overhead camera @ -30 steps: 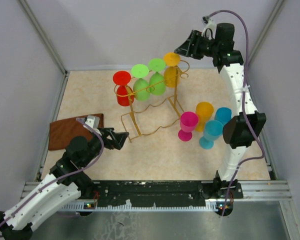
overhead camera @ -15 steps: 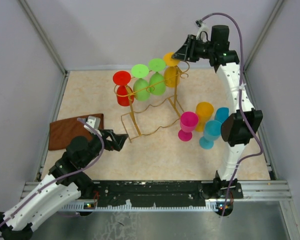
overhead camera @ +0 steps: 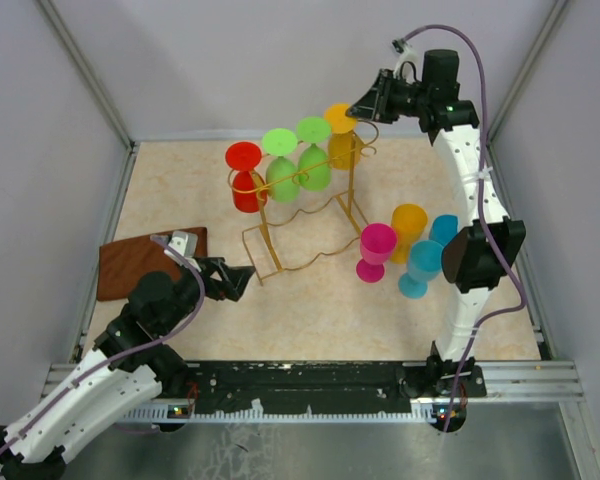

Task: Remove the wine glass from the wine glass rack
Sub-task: Pick up the wine glass from the wine rack, then place the wine glass at the center of the board.

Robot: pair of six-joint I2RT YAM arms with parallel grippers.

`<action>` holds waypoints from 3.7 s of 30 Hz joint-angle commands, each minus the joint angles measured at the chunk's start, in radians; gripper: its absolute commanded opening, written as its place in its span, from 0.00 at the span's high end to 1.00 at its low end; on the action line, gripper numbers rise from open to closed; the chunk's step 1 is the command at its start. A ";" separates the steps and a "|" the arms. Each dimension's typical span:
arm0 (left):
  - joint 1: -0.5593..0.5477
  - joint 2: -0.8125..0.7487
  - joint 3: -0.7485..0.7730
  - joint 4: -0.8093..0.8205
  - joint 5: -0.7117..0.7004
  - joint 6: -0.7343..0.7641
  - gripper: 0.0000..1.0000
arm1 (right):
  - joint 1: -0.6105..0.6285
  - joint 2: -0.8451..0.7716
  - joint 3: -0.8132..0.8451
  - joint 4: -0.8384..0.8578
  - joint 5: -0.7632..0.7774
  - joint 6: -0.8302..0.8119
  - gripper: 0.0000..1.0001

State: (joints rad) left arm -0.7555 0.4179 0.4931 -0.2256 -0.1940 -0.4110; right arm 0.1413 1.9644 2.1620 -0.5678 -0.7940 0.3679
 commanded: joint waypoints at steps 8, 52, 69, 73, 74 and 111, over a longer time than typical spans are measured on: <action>0.001 -0.016 0.034 -0.007 0.003 -0.012 0.00 | 0.000 -0.042 0.034 0.087 0.048 0.090 1.00; 0.001 -0.057 0.015 -0.025 -0.003 -0.034 0.00 | -0.031 -0.185 -0.311 0.634 0.095 0.534 1.00; 0.001 -0.069 0.015 -0.028 0.001 -0.041 0.01 | -0.039 -0.292 -0.404 0.708 0.273 0.498 1.00; 0.001 -0.081 0.013 -0.029 -0.008 -0.047 0.00 | -0.039 -0.440 -0.516 0.712 0.459 0.386 1.00; 0.001 -0.087 0.011 -0.026 -0.008 -0.050 0.00 | -0.039 -0.476 -0.565 0.721 0.507 0.358 1.00; 0.001 -0.169 -0.069 0.060 0.214 -0.291 0.01 | -0.054 -1.451 -1.261 0.492 -0.089 0.352 1.00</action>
State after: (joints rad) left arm -0.7555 0.2676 0.4572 -0.2417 -0.0486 -0.6445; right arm 0.0933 0.5472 0.9291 -0.1188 -0.6762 0.6762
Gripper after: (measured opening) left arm 0.996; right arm 0.014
